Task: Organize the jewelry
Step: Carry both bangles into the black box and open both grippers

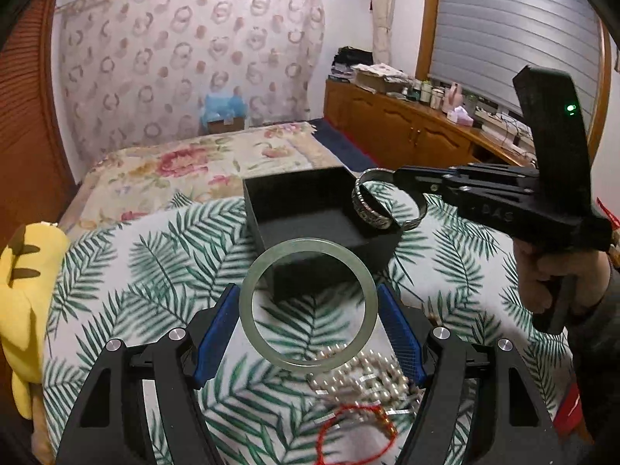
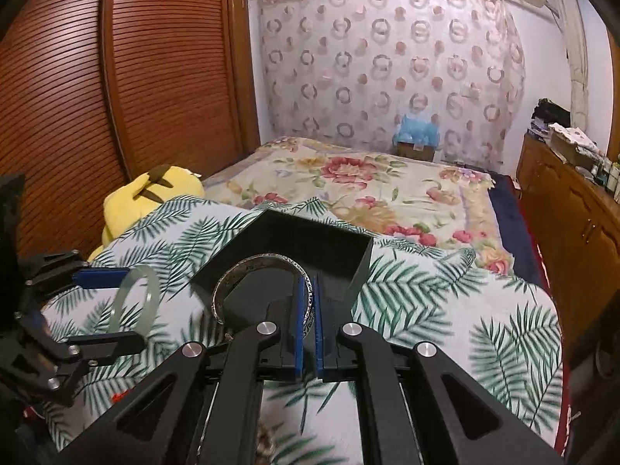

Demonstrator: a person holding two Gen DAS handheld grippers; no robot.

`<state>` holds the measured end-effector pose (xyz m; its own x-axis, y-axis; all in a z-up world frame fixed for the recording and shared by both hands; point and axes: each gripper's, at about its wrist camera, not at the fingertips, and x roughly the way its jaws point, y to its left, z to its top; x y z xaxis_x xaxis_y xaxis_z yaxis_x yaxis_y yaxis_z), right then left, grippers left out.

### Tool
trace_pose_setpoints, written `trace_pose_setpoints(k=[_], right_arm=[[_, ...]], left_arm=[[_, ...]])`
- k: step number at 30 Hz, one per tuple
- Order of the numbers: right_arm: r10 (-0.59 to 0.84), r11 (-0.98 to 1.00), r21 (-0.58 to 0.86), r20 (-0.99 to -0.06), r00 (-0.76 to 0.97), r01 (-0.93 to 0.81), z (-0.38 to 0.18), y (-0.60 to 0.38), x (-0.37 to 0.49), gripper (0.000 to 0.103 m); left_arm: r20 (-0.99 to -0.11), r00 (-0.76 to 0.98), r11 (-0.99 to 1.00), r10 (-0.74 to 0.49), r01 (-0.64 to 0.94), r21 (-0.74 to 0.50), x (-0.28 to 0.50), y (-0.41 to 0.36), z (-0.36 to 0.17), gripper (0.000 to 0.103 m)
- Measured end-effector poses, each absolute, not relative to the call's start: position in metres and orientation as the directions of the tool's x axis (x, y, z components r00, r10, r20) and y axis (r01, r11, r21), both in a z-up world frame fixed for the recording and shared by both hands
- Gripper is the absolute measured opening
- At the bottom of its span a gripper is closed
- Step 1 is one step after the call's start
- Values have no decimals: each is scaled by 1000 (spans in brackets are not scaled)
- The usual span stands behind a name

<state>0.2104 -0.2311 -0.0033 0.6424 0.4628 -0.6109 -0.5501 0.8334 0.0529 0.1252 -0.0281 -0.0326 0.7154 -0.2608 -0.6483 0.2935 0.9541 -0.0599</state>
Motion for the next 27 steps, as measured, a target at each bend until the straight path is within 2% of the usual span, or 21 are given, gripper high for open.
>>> trace_pose_setpoints(k=[12,27], right_arm=[[475,820,75,-642,602,-568,-24,-215,247,9],[467,856,120,-597,653,-502,-22,-285,205,9]], left_arm=[[-654,718,958,-236,283,-35,161,-37,-25,69],[-703,687,953,-185,300,42,209,-77,-39,69]])
